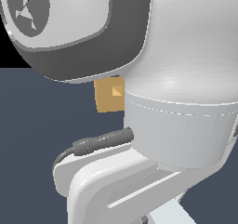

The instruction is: Insert the peg into the horizontal hole in a box.

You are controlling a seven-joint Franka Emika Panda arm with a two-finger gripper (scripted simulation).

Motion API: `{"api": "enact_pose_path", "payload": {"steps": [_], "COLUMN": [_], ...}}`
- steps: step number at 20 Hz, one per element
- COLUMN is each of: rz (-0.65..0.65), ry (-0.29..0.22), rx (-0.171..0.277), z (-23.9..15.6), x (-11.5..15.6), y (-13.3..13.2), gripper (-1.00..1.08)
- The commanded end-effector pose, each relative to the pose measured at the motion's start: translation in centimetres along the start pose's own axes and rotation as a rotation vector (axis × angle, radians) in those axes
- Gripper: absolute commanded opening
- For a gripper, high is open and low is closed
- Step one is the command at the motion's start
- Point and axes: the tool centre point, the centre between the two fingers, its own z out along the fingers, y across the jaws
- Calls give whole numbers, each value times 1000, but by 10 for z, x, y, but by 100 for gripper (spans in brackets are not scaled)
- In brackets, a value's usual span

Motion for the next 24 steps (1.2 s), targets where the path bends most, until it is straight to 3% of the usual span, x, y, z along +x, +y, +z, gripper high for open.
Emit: {"api": "enact_pose_path", "payload": {"steps": [1, 7, 24], "rz": [7, 39, 162], "ry": [-2, -2, -2], "rx": [-3, -3, -4], "z": [-5, -17, -62], "x": [10, 49, 195], "y": [4, 14, 69], "gripper": [-100, -100, -100]}}
